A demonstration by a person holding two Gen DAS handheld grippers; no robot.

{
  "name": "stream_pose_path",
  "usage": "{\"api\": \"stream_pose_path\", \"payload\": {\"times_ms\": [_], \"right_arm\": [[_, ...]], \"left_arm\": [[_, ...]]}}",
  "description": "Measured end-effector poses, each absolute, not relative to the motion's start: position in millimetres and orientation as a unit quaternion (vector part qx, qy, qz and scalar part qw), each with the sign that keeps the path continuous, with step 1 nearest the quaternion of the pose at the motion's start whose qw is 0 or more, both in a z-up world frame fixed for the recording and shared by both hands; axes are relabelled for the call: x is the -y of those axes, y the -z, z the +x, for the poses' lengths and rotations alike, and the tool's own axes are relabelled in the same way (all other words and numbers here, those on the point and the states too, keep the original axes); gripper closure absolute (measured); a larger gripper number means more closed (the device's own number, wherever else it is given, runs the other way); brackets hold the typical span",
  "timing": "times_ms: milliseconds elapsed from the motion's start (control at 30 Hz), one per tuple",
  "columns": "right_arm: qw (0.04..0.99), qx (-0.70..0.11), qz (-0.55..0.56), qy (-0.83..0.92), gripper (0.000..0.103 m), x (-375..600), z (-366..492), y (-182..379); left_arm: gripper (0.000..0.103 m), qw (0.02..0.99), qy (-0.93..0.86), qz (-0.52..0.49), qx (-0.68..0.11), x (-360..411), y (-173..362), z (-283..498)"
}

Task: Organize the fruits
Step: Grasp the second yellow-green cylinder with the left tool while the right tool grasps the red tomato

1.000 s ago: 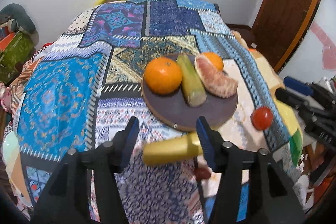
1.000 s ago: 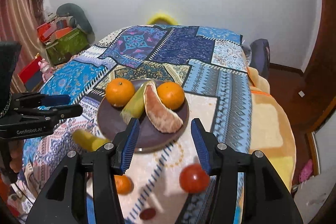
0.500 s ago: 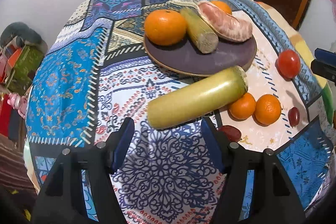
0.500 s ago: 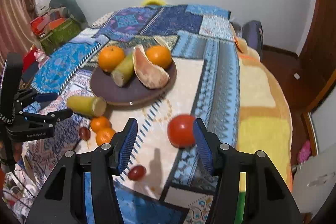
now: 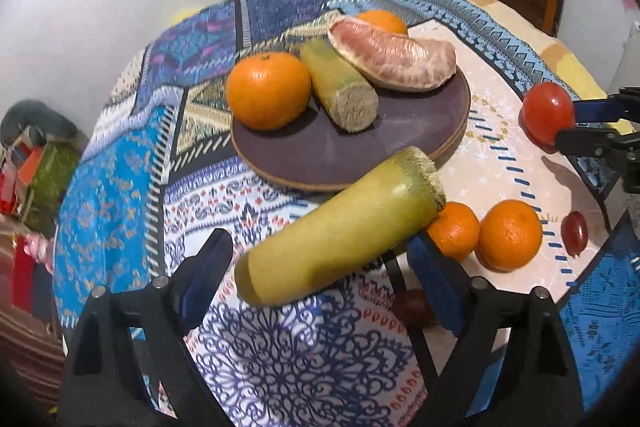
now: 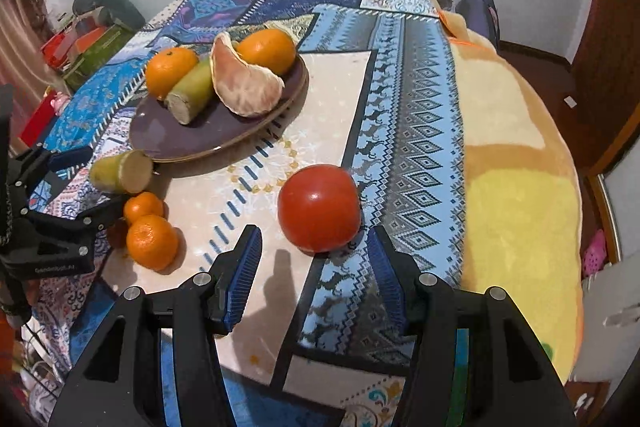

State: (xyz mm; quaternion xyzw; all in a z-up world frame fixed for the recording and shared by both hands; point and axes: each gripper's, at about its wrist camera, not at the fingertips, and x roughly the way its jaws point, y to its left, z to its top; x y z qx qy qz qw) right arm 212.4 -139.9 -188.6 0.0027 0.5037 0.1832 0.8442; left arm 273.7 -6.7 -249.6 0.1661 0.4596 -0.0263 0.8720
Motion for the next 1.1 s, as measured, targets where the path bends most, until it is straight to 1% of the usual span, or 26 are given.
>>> {"api": "stream_pose_path", "payload": {"times_ms": [33, 67, 100, 233, 267, 300, 367, 500, 800, 1100], "right_arm": [[0.843, -0.505, 0.002, -0.185, 0.052, 138, 214, 191], [0.843, -0.506, 0.001, -0.185, 0.052, 137, 216, 193], [0.843, -0.506, -0.001, -0.185, 0.052, 136, 217, 195], [0.844, -0.504, -0.007, -0.184, 0.052, 132, 222, 199], [0.843, -0.505, -0.006, -0.185, 0.052, 132, 222, 199], [0.844, -0.504, -0.005, -0.184, 0.052, 132, 223, 200], [0.847, -0.501, -0.007, -0.181, 0.058, 133, 224, 199], [0.847, -0.499, -0.003, -0.184, 0.059, 135, 224, 199], [0.854, -0.484, -0.006, -0.192, 0.06, 129, 219, 187], [0.867, -0.454, -0.009, -0.206, 0.06, 117, 217, 163]], "left_arm": [[0.015, 0.873, 0.031, 0.16, -0.459, 5, 250, 275], [0.024, 0.873, 0.037, 0.154, -0.461, 5, 251, 277], [0.027, 0.873, 0.04, 0.148, -0.464, 4, 251, 279], [0.035, 0.881, 0.036, 0.137, -0.452, 0, 248, 280], [0.038, 0.882, 0.035, 0.132, -0.451, -2, 247, 280], [0.042, 0.884, 0.032, 0.126, -0.449, -4, 244, 281], [0.048, 0.887, 0.029, 0.116, -0.447, -8, 241, 282], [0.057, 0.892, 0.022, 0.087, -0.442, -20, 232, 284], [0.068, 0.899, 0.009, 0.036, -0.436, -50, 212, 285], [0.07, 0.906, 0.025, 0.011, -0.423, -54, 190, 270]]}}
